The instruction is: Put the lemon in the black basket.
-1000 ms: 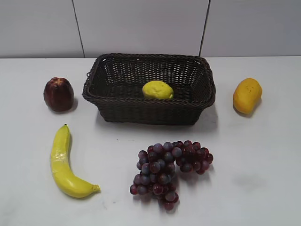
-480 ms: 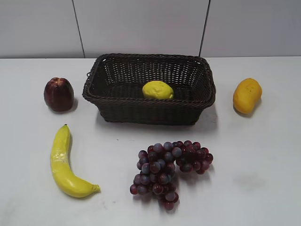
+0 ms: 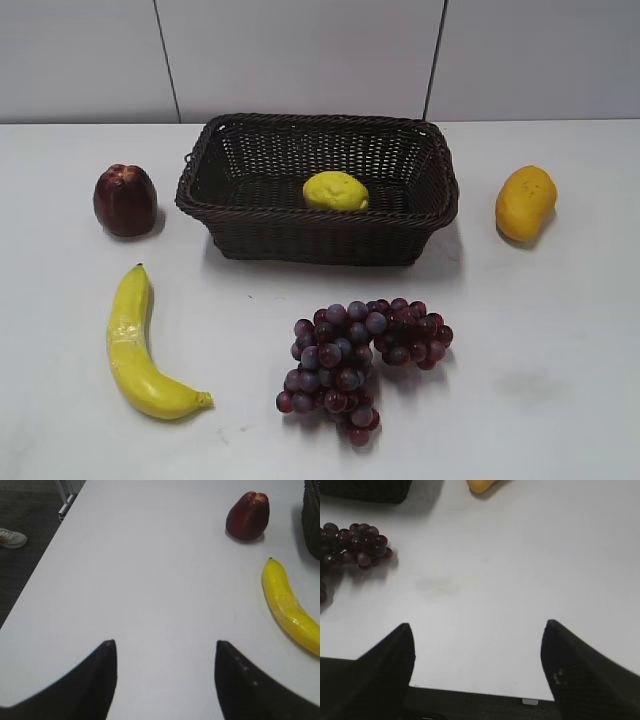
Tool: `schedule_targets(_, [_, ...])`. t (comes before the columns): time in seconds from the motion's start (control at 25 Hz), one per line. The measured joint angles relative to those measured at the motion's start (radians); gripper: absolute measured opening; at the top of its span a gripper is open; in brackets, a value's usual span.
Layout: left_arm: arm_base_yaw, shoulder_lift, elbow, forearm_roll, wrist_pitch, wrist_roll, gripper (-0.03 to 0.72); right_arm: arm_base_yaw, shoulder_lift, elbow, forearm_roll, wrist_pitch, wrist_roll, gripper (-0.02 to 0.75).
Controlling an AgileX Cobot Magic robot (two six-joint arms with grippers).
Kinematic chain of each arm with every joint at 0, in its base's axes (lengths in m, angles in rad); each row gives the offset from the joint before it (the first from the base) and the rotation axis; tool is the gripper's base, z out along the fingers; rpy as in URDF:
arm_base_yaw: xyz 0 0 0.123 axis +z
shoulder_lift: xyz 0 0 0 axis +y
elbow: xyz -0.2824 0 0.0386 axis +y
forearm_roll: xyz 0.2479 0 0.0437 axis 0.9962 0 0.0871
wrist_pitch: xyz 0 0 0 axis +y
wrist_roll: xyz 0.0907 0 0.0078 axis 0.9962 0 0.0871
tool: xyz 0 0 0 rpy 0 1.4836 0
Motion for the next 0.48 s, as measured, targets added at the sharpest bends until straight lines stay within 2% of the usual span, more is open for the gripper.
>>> schedule_targets(0.48, [0.0, 0.0, 0.0, 0.0, 0.0, 0.0, 0.456, 0.0, -0.188, 0.002, 0.001, 0.001, 0.001, 0.591])
